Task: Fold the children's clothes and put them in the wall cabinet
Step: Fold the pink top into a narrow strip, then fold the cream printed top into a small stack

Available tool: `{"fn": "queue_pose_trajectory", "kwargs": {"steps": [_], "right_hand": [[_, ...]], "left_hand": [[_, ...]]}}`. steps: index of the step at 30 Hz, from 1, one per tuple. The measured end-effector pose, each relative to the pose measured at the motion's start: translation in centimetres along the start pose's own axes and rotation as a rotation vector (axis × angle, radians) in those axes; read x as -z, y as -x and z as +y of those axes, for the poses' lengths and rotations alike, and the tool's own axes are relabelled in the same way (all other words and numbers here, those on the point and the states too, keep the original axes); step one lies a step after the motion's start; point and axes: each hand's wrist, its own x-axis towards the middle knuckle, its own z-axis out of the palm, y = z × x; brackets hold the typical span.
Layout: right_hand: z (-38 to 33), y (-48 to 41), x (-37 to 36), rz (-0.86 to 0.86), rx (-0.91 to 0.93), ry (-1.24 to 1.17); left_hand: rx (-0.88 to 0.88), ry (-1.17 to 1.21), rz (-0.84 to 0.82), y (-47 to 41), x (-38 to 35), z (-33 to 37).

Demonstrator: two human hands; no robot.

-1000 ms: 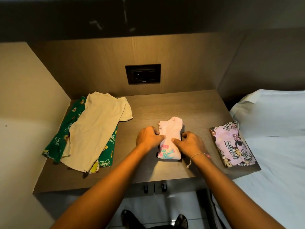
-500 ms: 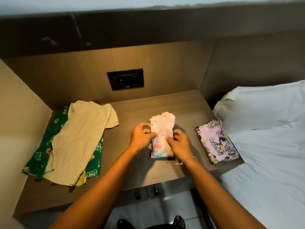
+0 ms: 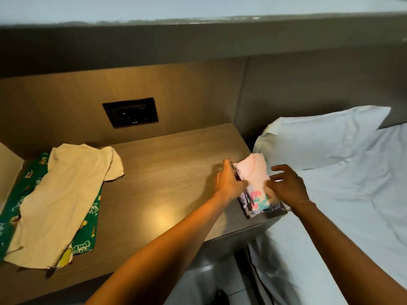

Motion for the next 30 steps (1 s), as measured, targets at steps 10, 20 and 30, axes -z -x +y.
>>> {"fn": "queue_pose_trajectory", "kwargs": {"steps": [10, 20, 30], "right_hand": [[4.7, -3.2, -2.5, -0.366, 0.390, 0.576], [-6.7, 0.8, -5.4, 0.148, 0.532, 0.270], [-27.0, 4.9, -28.4, -0.444, 1.128, 0.529]], "left_hand": [[-0.355, -0.796, -0.151, 0.2, -1.0, -6.1], [-0.228, -0.518, 0.255, 6.0, 10.9, -10.5], [0.281, -0.723, 0.650, 20.6, 29.3, -25.5]]}}
